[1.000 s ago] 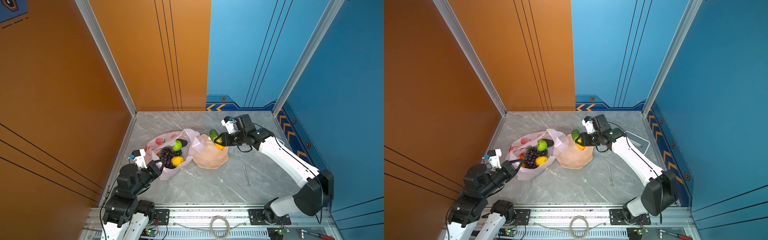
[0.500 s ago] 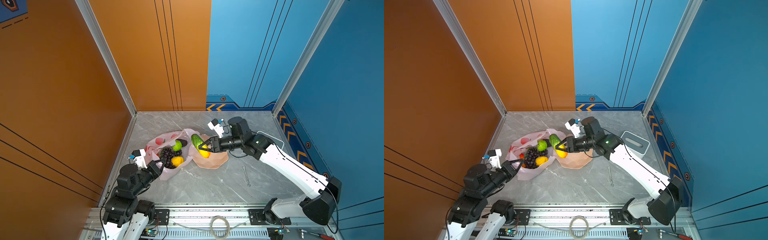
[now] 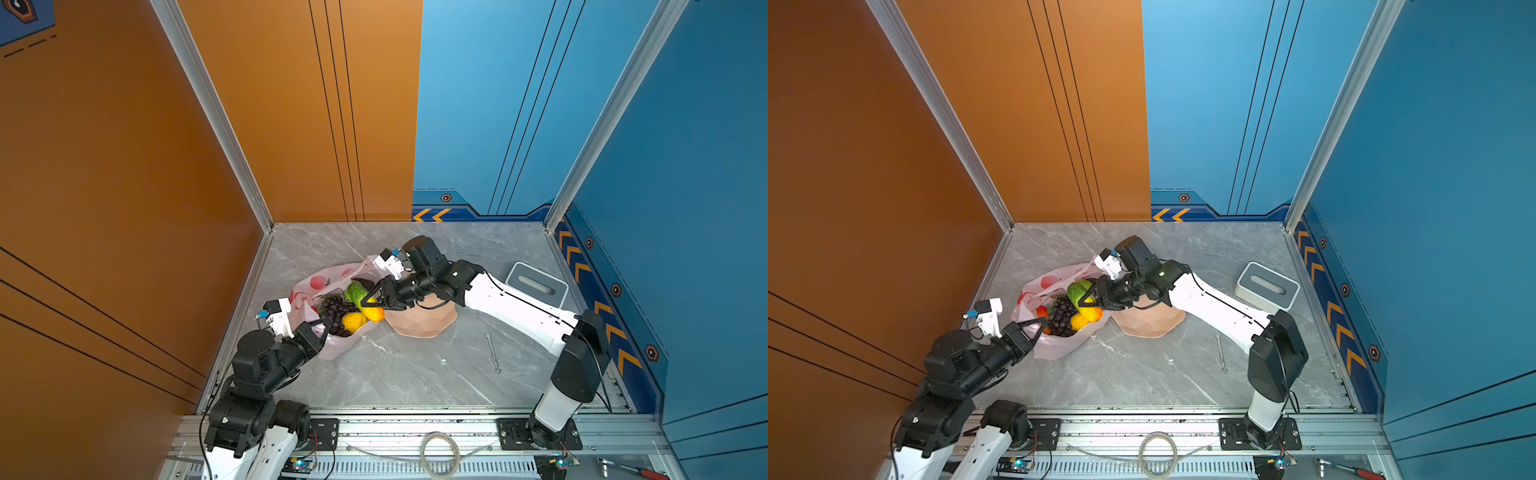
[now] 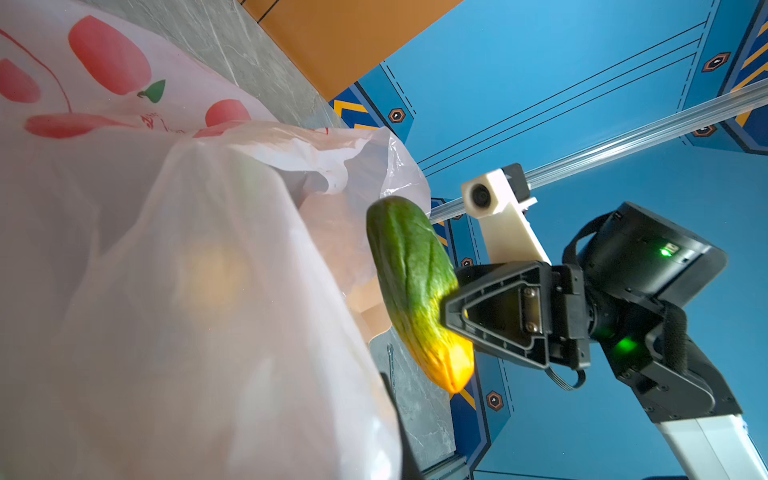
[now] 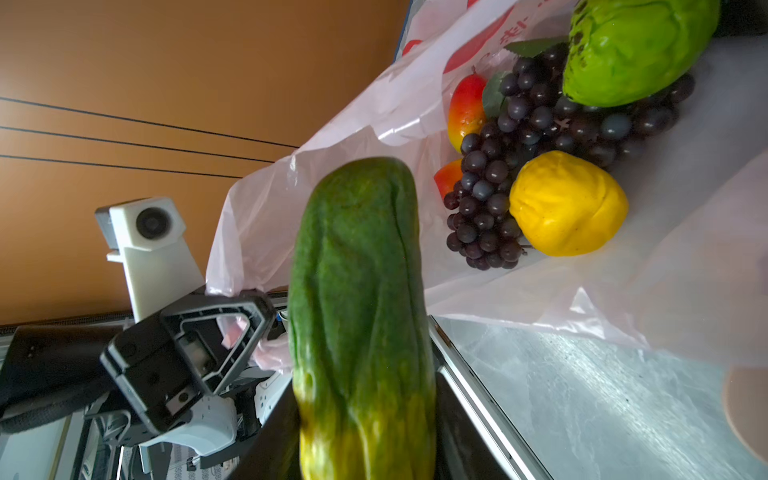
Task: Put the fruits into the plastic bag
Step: 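Carry the bitter melon toward the left gripper and lower it into the bag, then open the right gripper to release the bitter melon and withdraw it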
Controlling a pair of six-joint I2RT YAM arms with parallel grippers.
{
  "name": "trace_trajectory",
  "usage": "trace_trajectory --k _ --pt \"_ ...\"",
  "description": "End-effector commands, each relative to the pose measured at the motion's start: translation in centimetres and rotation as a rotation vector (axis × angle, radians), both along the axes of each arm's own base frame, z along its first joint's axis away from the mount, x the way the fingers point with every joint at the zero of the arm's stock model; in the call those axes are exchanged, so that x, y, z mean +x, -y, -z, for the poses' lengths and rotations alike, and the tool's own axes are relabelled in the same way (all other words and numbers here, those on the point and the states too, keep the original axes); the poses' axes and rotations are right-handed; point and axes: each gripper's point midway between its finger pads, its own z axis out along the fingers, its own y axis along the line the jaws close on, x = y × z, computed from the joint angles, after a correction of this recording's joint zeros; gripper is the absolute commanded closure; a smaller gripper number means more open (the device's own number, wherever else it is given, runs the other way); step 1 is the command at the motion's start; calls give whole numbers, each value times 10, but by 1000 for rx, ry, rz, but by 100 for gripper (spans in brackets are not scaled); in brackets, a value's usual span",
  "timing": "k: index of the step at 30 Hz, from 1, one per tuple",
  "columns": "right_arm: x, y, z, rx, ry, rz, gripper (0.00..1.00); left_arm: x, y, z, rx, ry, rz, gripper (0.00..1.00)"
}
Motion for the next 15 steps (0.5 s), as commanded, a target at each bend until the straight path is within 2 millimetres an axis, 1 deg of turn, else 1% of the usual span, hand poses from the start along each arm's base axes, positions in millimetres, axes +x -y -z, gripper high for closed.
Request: trace_trajectory --k 1,7,10,13,14,15 --pt "1 -12 1 -14 -46 12 60 -2 3 -7 -17 30 20 100" --pt "5 -38 12 -29 -95 16 60 -4 3 -9 -20 40 23 100" --pt "4 -49 16 -29 -112 4 60 -5 3 -11 -24 47 25 100" --pt "6 -54 27 -45 -136 7 60 -6 4 -11 -28 47 28 100" --pt "9 -59 20 -29 -127 7 60 -6 4 -11 -29 49 29 100" --pt "11 -61 21 -29 -128 11 60 -7 4 -12 -29 51 31 100"
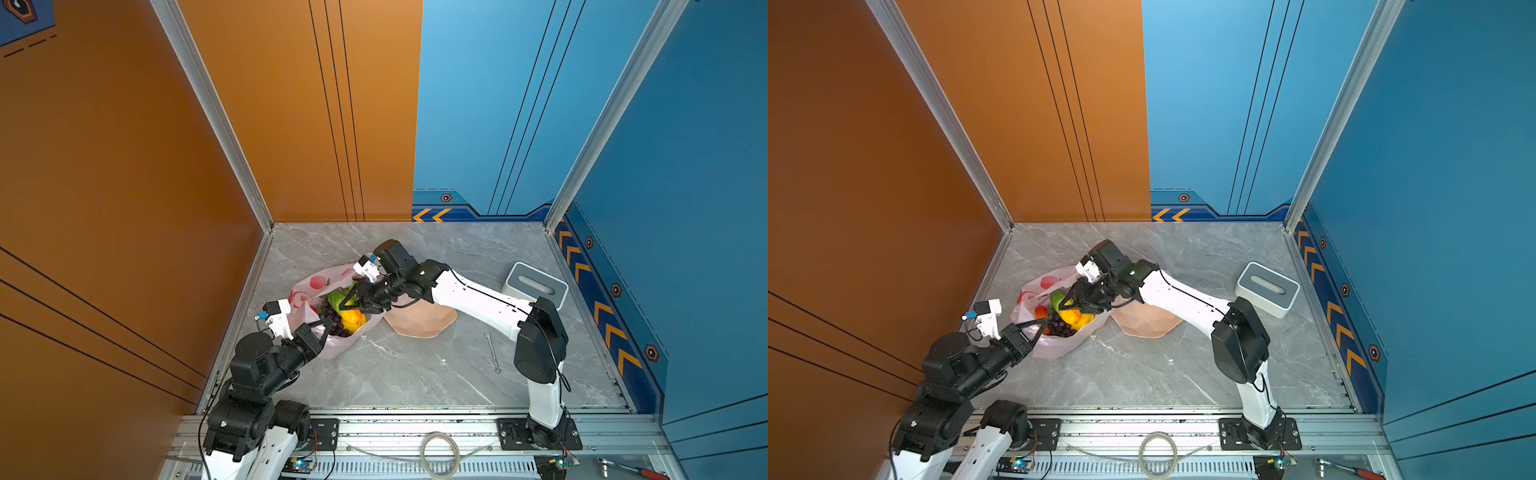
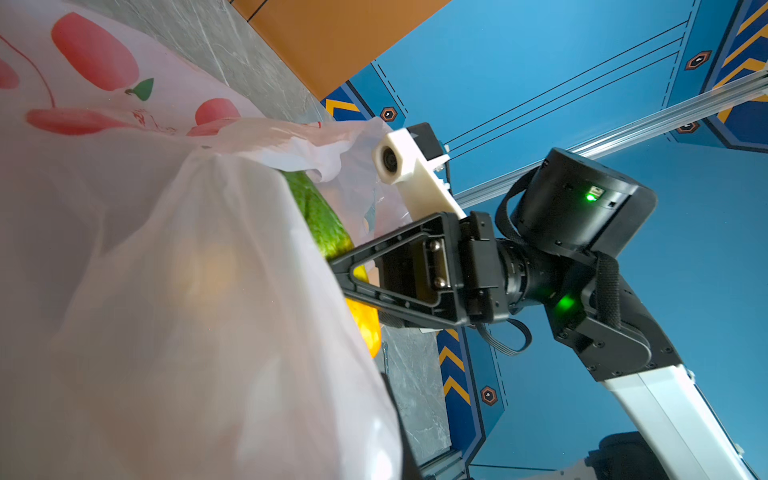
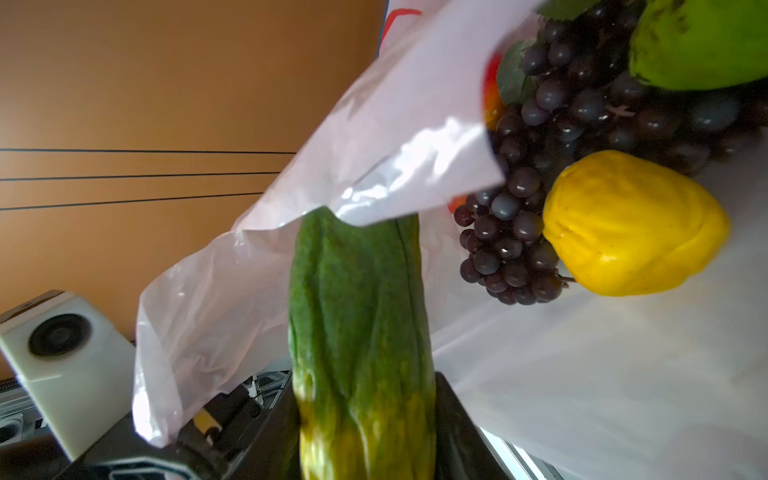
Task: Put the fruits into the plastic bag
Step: 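Open the right gripper to release the bitter melon and withdraw it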
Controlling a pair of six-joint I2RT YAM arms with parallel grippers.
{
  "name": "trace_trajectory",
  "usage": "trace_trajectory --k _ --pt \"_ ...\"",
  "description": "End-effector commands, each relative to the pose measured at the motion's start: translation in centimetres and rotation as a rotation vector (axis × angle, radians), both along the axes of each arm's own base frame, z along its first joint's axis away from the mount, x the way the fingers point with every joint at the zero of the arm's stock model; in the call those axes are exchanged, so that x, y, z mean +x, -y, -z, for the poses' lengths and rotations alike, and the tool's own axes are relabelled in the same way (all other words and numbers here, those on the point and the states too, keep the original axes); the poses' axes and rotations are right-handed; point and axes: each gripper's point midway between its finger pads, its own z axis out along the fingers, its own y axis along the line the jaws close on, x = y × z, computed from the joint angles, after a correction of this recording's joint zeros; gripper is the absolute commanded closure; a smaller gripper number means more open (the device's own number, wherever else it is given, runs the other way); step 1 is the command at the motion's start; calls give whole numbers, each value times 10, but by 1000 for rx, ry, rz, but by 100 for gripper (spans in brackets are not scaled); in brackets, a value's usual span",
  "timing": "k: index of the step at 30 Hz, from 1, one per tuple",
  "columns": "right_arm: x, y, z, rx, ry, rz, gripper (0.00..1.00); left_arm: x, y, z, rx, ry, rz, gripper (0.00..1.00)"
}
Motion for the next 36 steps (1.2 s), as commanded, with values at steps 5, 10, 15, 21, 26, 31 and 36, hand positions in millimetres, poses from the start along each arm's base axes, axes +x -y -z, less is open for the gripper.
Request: trace_trajectory --k 5,10,15,21,26,31,36 --pt "20 -12 2 -13 -3 56 60 -3 3 -6 -20 30 19 100" --pt "38 -16 27 -69 23 111 60 -2 3 -1 -26 20 19 100" --pt "55 -18 46 -117 59 169 60 -2 3 -2 -27 21 20 100" --pt "71 -18 64 -189 142 236 60 -4 3 -2 -32 25 19 100" --pt "78 -17 77 -253 208 286 61 -4 3 -4 -38 30 17 100" --pt "79 -21 85 -302 271 312 61 -3 4 -3 -40 29 22 100" --pt "77 -24 90 -339 304 303 60 0 5 -4 -45 29 23 100"
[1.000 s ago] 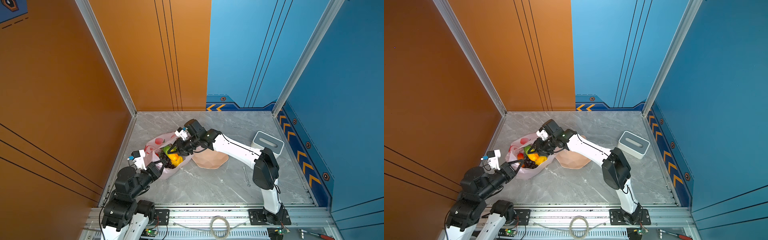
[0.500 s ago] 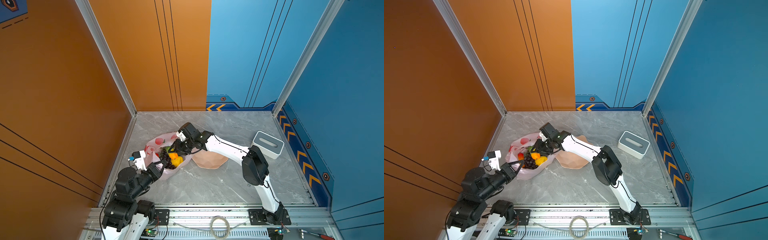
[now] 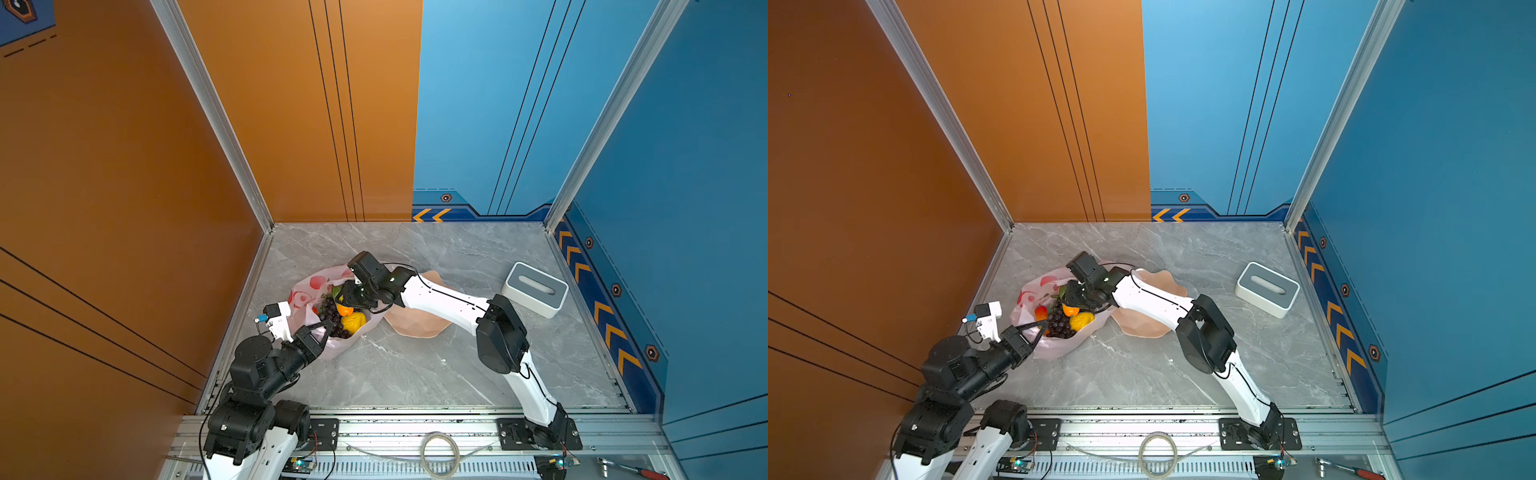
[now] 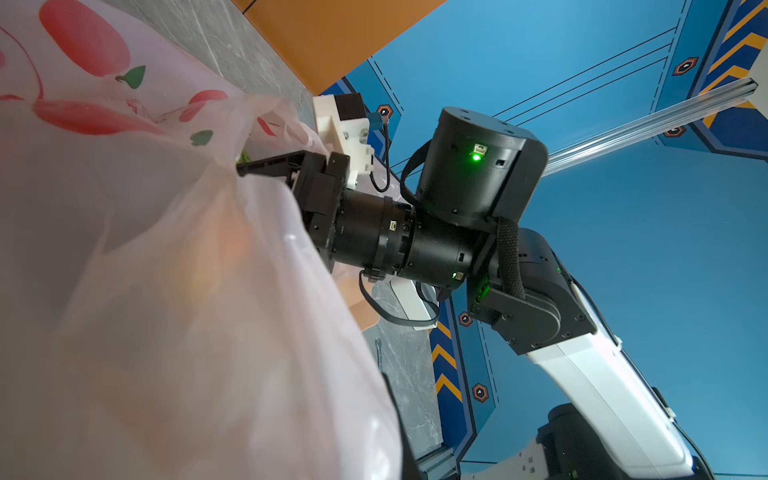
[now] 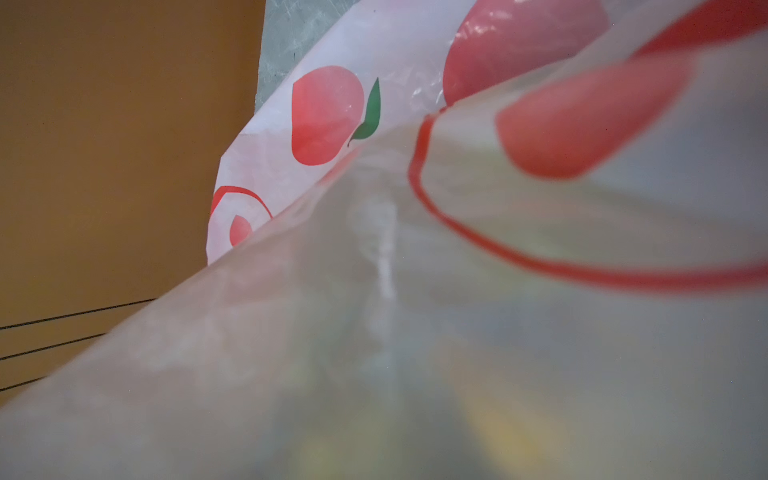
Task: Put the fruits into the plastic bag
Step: 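Open the right gripper to release the bitter melon and withdraw it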
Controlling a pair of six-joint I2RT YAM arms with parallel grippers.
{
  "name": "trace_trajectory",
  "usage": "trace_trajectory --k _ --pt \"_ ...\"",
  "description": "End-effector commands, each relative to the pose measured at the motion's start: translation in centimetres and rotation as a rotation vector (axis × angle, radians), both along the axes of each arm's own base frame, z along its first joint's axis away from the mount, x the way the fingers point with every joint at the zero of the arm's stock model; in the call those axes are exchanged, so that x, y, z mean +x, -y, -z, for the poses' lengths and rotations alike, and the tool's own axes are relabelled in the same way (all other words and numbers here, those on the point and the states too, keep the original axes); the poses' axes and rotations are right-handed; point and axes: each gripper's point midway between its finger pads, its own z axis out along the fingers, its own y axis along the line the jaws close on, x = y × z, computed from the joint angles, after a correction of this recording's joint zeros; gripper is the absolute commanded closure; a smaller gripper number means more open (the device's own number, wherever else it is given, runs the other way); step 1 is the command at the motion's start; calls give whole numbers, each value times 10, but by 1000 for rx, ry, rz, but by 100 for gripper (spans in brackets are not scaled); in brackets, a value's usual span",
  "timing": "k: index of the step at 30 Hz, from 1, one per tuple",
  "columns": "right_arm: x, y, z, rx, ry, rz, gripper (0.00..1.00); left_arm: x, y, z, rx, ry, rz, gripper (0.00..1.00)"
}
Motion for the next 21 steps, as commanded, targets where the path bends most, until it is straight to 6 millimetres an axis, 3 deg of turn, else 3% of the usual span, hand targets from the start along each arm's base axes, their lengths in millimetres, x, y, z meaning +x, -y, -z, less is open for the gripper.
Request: trace_trajectory --k 1,14,17,21 --pt "4 4 9 -70 40 10 59 2 4 -6 -17 30 20 100" --pt "-8 -2 0 -68 59 -45 35 1 3 -6 -17 30 19 100" --pt "-15 0 -12 -74 86 -68 30 1 3 -6 -16 28 19 100" --pt "-26 5 -43 -84 163 -103 24 1 3 -4 -11 26 16 100"
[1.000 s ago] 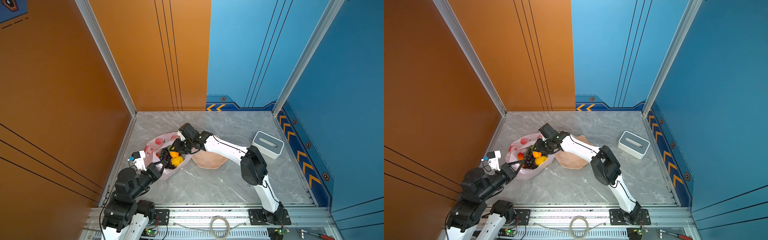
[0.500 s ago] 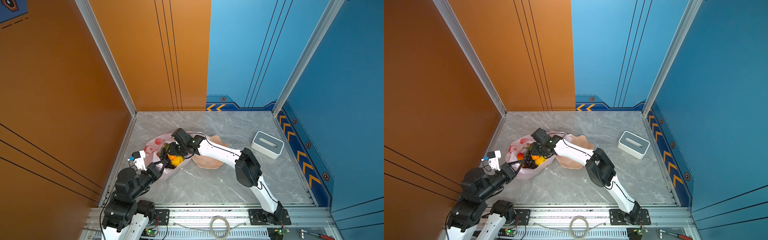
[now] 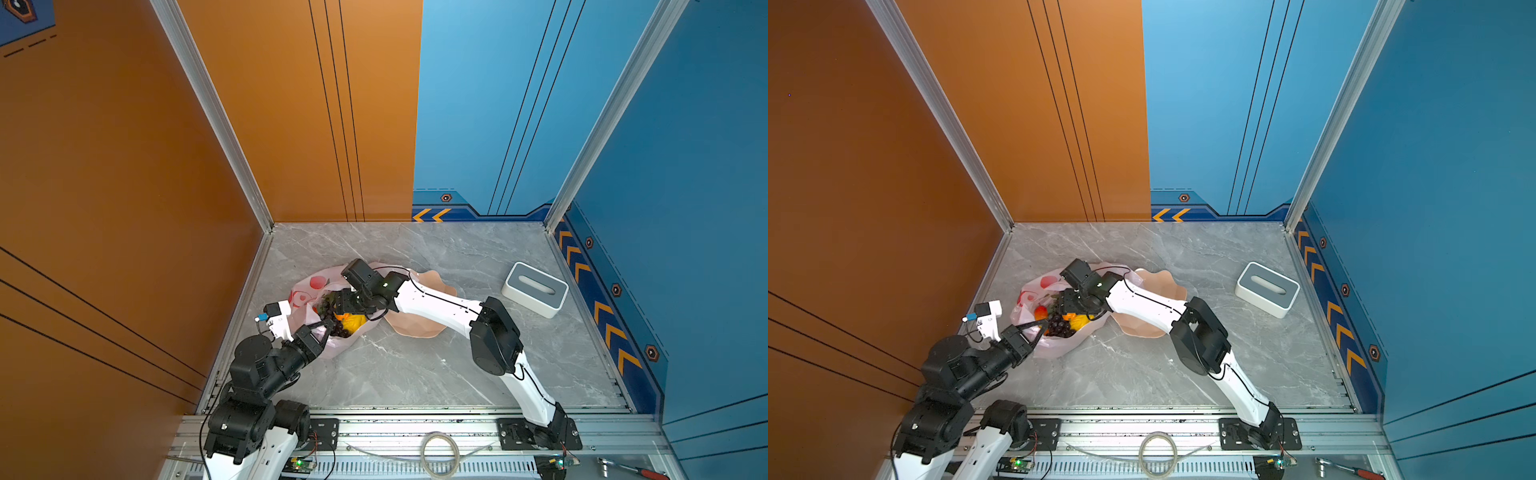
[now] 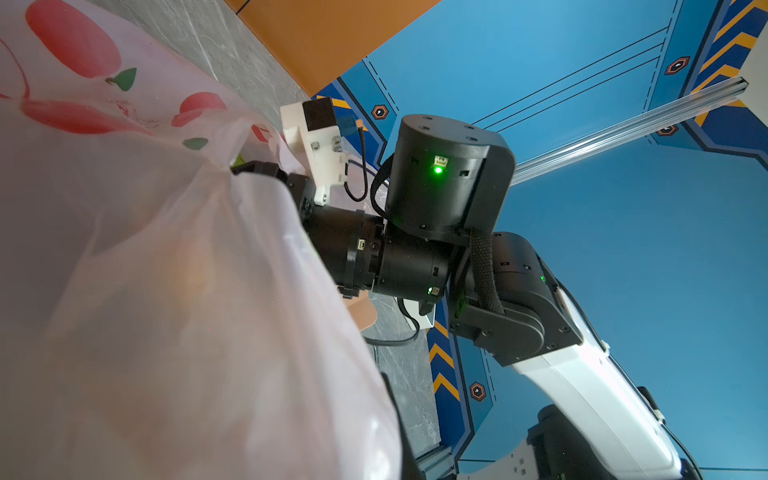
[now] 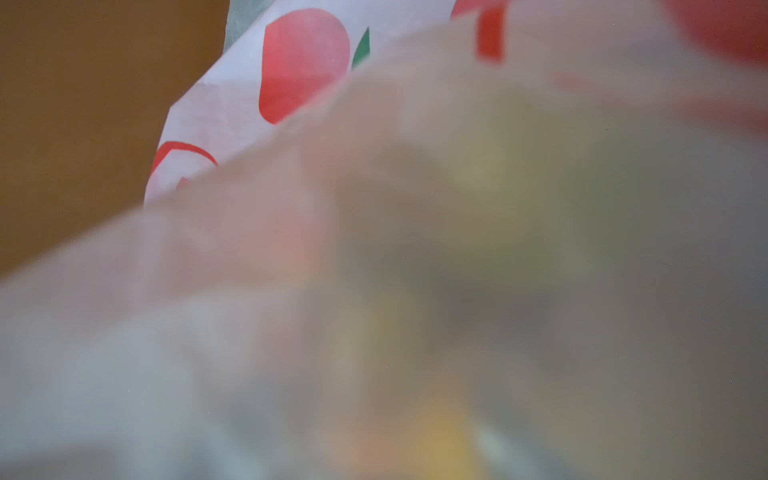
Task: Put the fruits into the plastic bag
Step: 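Open the right gripper to release the bitter melon and withdraw it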
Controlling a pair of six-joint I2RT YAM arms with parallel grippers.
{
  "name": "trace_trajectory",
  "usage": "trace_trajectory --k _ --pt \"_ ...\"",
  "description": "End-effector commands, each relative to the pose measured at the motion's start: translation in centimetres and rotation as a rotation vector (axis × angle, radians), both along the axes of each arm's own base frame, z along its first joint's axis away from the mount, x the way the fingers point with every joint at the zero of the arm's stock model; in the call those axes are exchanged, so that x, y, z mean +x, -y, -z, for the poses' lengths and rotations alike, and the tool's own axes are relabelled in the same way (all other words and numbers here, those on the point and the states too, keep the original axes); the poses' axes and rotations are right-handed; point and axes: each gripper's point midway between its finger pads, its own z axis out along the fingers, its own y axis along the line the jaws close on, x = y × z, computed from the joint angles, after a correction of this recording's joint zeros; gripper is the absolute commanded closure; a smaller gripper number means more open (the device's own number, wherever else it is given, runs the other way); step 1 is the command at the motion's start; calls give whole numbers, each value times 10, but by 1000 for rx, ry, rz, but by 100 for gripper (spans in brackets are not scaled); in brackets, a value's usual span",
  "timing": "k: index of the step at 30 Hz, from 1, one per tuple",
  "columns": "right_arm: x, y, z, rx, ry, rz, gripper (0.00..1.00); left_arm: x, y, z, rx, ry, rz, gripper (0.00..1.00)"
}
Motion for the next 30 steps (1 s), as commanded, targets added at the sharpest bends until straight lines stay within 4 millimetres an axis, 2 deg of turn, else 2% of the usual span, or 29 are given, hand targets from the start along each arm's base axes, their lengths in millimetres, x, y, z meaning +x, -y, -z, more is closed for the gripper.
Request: trace_trajectory --k 1,8,17,18,24,26,28,30 --pt "-11 8 -63 14 125 -45 21 1 1 -2 -7 18 9 100" --pt "-35 30 -121 50 221 -79 17 0 -1 4 -3 8 -1 100" --pt "-62 74 -168 75 313 -68 16 -2 -2 5 -19 11 -10 100" --pt "-65 83 -166 62 318 -67 16 -3 -1 5 -20 11 -8 100" --pt "-72 146 -183 32 410 -19 7 -4 -3 7 -10 3 -15 100" --pt "-72 169 -183 22 426 3 6 -3 -3 8 -9 0 -13 100" --pt "-69 195 -180 0 439 33 0 -3 -3 8 -8 -1 -15 100" --pt "-65 220 -174 -38 445 71 0 -3 -3 8 -7 0 -14 100"
